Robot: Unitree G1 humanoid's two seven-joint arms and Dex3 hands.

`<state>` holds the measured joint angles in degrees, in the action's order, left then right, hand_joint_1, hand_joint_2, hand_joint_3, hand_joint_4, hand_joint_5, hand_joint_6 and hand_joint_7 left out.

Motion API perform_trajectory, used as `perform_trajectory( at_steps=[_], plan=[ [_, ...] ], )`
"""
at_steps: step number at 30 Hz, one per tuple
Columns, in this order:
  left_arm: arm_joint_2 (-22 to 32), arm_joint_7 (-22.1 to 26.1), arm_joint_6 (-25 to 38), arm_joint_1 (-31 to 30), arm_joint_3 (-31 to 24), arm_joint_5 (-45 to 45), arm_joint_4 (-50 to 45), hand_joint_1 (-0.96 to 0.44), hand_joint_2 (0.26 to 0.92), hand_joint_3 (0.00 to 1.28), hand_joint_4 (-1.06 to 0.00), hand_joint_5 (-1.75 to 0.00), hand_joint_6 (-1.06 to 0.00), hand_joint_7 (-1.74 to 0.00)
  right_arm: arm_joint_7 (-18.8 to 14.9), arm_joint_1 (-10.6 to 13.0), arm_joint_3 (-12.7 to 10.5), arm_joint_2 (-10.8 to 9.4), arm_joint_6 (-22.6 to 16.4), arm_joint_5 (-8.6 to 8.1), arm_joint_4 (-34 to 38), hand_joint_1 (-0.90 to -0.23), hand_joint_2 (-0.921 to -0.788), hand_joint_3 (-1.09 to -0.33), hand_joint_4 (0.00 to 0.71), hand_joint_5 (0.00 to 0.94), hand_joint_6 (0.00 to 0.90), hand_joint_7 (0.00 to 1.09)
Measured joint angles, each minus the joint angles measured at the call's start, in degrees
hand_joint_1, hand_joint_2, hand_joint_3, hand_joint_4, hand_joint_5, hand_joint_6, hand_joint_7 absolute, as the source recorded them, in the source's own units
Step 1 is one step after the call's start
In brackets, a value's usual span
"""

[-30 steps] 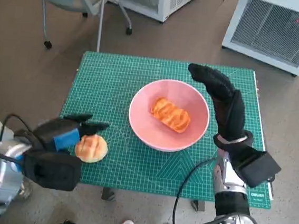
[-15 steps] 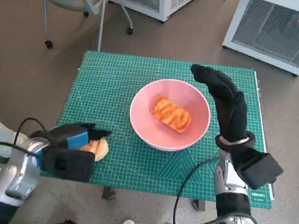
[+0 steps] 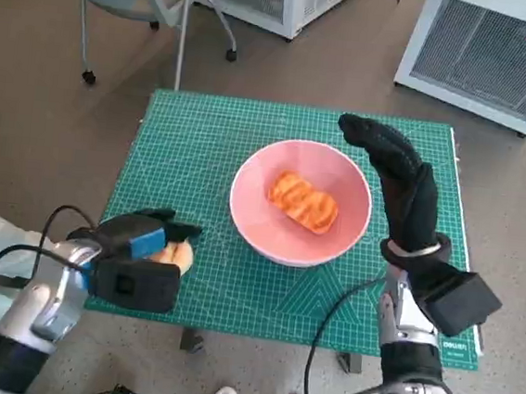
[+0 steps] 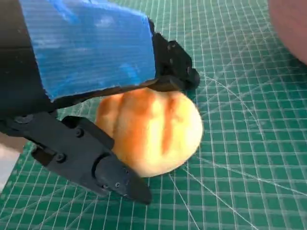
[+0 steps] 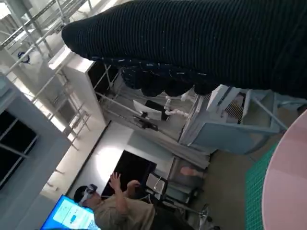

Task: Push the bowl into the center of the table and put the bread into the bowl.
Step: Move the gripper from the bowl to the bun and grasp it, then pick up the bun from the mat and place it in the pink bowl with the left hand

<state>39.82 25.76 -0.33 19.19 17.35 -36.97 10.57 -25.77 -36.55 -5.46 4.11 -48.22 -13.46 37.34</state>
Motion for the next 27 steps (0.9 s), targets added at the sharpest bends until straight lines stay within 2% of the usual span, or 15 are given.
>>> perform_trajectory(
  at_steps=[2, 5, 13, 27],
  plan=[
    [0.1, -2.0, -1.8, 0.0, 0.0, -0.5, 0.4, 0.00, 0.900, 0.11, -0.67, -0.96, -0.57, -1.02, 0.0, 0.2, 0.0, 0.0, 0.0, 0.17, -0.2, -0.738, -0.921, -0.782, 0.133, 0.000, -0.001, 0.41],
    [0.4, -4.4, -4.3, -0.1, 0.0, -0.7, 0.8, 0.00, 0.913, 0.10, -0.68, -1.10, -0.58, -1.15, 0.2, 0.4, 0.0, 0.0, 0.0, 0.24, -0.3, -0.738, -0.921, -0.782, 0.133, 0.000, -0.001, 0.41],
    [0.9, -8.1, -10.8, 0.0, -0.3, -0.3, 3.1, 0.00, 0.920, 0.08, -0.70, -1.16, -0.60, -1.18, 0.8, 0.8, 0.0, 0.0, 0.0, 0.41, -0.3, -0.739, -0.921, -0.782, 0.133, 0.000, -0.001, 0.41],
    [1.0, -6.1, -13.1, 1.0, -2.7, 3.6, 3.8, 0.00, 0.920, 0.08, -0.70, -1.17, -0.58, -1.19, 0.9, 0.9, 0.0, 0.2, 0.9, 0.34, -0.8, -0.750, -0.921, -0.782, 0.131, 0.000, -0.001, 0.40]
  ],
)
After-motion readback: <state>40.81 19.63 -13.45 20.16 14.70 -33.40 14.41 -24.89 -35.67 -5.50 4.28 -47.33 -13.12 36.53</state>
